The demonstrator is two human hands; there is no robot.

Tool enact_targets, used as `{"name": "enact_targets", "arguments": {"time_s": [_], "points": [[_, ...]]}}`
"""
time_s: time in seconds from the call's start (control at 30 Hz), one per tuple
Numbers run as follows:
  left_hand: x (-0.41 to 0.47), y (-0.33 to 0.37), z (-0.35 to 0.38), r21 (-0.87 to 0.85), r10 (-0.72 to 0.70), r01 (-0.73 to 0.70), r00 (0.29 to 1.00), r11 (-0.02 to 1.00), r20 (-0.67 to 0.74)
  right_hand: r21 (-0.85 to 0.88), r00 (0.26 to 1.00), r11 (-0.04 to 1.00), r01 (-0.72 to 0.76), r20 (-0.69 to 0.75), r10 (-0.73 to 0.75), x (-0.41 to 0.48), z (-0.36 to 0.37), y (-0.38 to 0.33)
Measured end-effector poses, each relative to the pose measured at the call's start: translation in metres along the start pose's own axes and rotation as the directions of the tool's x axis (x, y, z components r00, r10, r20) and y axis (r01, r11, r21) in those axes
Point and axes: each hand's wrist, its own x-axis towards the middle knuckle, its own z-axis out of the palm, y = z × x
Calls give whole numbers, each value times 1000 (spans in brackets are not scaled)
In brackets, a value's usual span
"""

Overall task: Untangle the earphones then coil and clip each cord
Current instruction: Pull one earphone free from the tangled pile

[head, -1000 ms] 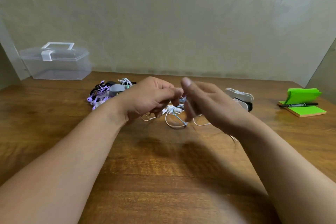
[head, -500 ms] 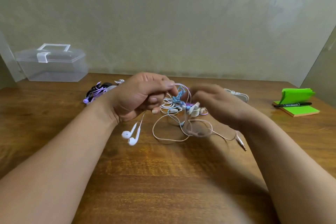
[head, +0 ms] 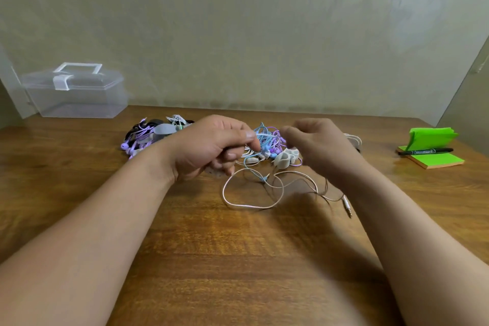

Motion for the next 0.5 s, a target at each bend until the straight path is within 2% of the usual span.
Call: {"name": "enact_targets", "arguments": {"time_s": [0.07,0.13,0.23,0.33,0.43,0.5], "points": [[1,0,5,52,-24,25,1000,998,-7,-99,994,991,87,-50,-92,-4,4,-5],[2,0,8,91,-35,37,999,995,-26,-16,982,983,185,-25,-186,-11,6,-14],[2,-1,9,124,-22,25,999,992,-32,116,955,966,232,163,-249,-15,14,-20],[3,-2,7,135,-32,39,998,990,-51,82,927,978,190,314,-206,-15,16,-15],[3,-2,4,134,10,-1,998,991,-65,48,952,981,187,237,-193,-10,4,-15],[4,-3,3,114,18,-10,998,993,-66,172,983,976,136,102,-155,-6,-1,-15]]}}
